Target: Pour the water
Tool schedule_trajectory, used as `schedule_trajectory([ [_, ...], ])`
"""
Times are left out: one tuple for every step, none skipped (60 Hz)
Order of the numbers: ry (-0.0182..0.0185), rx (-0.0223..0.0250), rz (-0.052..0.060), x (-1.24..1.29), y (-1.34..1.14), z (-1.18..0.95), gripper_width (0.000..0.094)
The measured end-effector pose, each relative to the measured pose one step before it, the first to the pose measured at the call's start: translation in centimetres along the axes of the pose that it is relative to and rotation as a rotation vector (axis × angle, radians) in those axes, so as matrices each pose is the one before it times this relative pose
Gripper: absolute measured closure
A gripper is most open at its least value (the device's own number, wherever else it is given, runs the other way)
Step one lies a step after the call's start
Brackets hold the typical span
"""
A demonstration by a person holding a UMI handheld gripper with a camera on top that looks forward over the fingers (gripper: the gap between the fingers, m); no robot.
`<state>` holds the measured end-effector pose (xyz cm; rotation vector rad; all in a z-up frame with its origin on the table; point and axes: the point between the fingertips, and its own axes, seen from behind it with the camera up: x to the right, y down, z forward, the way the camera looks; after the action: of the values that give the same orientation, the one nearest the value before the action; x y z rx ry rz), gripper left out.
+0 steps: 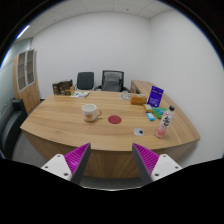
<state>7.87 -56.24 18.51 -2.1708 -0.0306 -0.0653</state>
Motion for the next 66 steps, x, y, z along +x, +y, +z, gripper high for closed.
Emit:
schedule_trajectory([
  [0.00868, -0.0037, 0.0009, 1.428, 0.457, 0.325, 0.0081],
  [0.01015, -0.00285, 0.0013, 1.371, 0.425, 0.36, 0.0079],
  [0.01061, -0.0022, 0.0019, 1.383, 0.412, 0.374, 0.0081],
  [0.01034, -0.00236, 0.0028, 1.337, 0.428, 0.366, 0.0081],
  [0.00928, -0.00244, 0.0025, 1.357, 0.419, 0.47, 0.008],
  [0.00887, -0.00099, 0.0036, 1.283, 0.327, 0.456, 0.0079],
  [0.00862, 0.0004, 0.004, 1.25, 0.236, 0.478, 0.008],
  [0.00864, 0.00086, 0.005, 1.203, 0.249, 0.54, 0.008],
  [0.00782, 0.00015, 0.0055, 1.236, 0.208, 0.573, 0.008],
  [0.00703, -0.0005, 0.0056, 1.222, 0.227, 0.576, 0.008],
  [0.00431, -0.00124, 0.0046, 1.105, 0.194, 0.58, 0.0076],
  [0.00021, -0.0008, 0.0036, 0.969, 0.09, 0.607, 0.0076],
  [-0.00144, 0.00127, 0.0021, 0.953, 0.071, 0.656, 0.0079],
  [-0.00219, 0.00392, 0.0, 0.89, -0.045, 0.661, 0.0085],
  [-0.00024, 0.00512, -0.0013, 0.923, -0.096, 0.698, 0.0086],
  [0.00146, 0.00487, -0.0022, 0.899, -0.133, 0.684, 0.0084],
  [0.00232, 0.00499, -0.0024, 0.961, -0.126, 0.711, 0.0086],
  [0.00287, 0.00723, -0.0021, 0.93, -0.204, 0.716, 0.0083],
  [0.00224, 0.00981, -0.0008, 0.803, -0.332, 0.676, 0.0082],
  [0.00092, 0.01208, -0.0007, 0.794, -0.332, 0.718, 0.0079],
  [-0.00066, 0.01358, -0.0002, 0.724, -0.373, 0.739, 0.0077],
  [-0.00039, 0.01284, 0.0005, 0.699, -0.322, 0.804, 0.0077],
  [-0.00048, 0.01201, 0.0011, 0.607, -0.324, 0.795, 0.0079],
  [-0.00063, 0.0095, 0.0016, 0.598, -0.243, 0.822, 0.008],
  [-0.00112, 0.00736, 0.0023, 0.534, -0.255, 0.844, 0.0079],
  [-0.00146, 0.0063, 0.0037, 0.461, -0.164, 0.794, 0.008],
  [-0.00257, 0.00477, 0.0049, 0.418, -0.158, 0.814, 0.0079],
  [-0.00376, 0.00314, 0.0056, 0.26, -0.06, 0.745, 0.008],
  [-0.00615, 0.00177, 0.0055, 0.167, -0.121, 0.74, 0.008],
  [-0.008, 0.00238, 0.0053, 0.152, -0.114, 0.729, 0.008],
  [-0.00906, 0.00312, 0.0052, 0.129, -0.132, 0.802, 0.0083],
  [-0.00802, 0.00326, 0.005, 0.121, -0.112, 0.739, 0.0083],
  [-0.0061, 0.00248, 0.003, 0.157, -0.096, 0.735, 0.0085],
  [-0.00462, 0.00175, 0.0002, 0.181, -0.092, 0.697, 0.0086],
  [-0.00388, 0.0026, -0.001, 0.148, -0.057, 0.616, 0.0085],
  [-0.00316, 0.00394, -0.0015, 0.119, -0.068, 0.613, 0.0085],
  [-0.00343, 0.00416, -0.0015, 0.104, -0.053, 0.559, 0.0086],
  [-0.00335, 0.00418, -0.0025, 0.11, -0.052, 0.595, 0.0086],
  [-0.00226, 0.00307, -0.0027, 0.093, -0.04, 0.568, 0.0088],
  [-0.0006, 0.00215, -0.0029, 0.142, -0.007, 0.588, 0.0092],
  [0.00067, 0.00166, -0.0026, 0.115, 0.037, 0.534, 0.0094],
  [0.00043, 0.00165, -0.0018, 0.082, 0.027, 0.481, 0.0096],
  [0.0004, 0.00271, -0.0012, 0.082, -0.025, 0.516, 0.01],
  [-0.0004, 0.00324, -0.0004, 0.069, -0.038, 0.501, 0.0103],
  [-0.00072, 0.00347, 0.0011, 0.053, -0.018, 0.42, 0.011],
  [-0.00133, 0.00347, 0.002, 0.0, -0.014, 0.399, 0.0123],
  [0.00059, 0.00225, 0.0017, -0.065, 0.028, 0.119, 0.0138],
  [-0.00074, 0.00194, 0.0014, 0.002, 0.04, 0.32, 0.016],
  [0.00055, -0.0003, 0.0011, 0.045, 0.04, 0.252, 0.0192],
  [0.00262, 0.00016, 0.0019, 0.068, 0.035, 0.242, 0.0227],
  [0.00347, 0.00122, 0.0032, 0.134, -0.018, 0.246, 0.0264],
  [0.00493, 0.00447, 0.003, 0.151, -0.077, 0.247, 0.0301],
  [0.00421, 0.00589, 0.0032, 0.128, -0.092, 0.178, 0.034],
  [0.00261, 0.00501, 0.0028, 0.069, -0.057, 0.183, 0.0383],
  [0.002, 0.00342, 0.0025, 0.063, -0.052, 0.143, 0.0431],
  [-0.00314, 0.00503, 0.003, 0.337, -0.057, 0.313, 0.0443],
  [0.00147, 0.00201, 0.0026, -0.03, -0.038, 0.091, 0.0442],
  [0.00574, 0.00114, 0.0021, -0.549, -0.03, -0.211, 0.0444],
  [-0.00148, 0.00276, 0.0011, -0.14, -0.034, 0.04, 0.0463],
  [-0.0022, -0.00022, -0.0018, -0.113, 0.019, 0.084, 0.0471],
  [-0.00188, -0.00122, -0.0048, -0.052, 0.028, 0.086, 0.0472],
  [-0.00239, -0.00023, -0.0071, -0.109, -0.049, 0.006, 0.0497],
  [-0.00205, -0.00286, -0.0079, -0.175, 0.008, 0.022, 0.0526],
  [0.0028, -0.00079, -0.0056, -0.102, -0.055, -0.04, 0.0527],
  [0.00699, 0.00031, -0.004, -0.033, -0.101, -0.036, 0.055],
  [0.00967, 0.0, -0.0055, 0.021, -0.121, -0.077, 0.0574],
])
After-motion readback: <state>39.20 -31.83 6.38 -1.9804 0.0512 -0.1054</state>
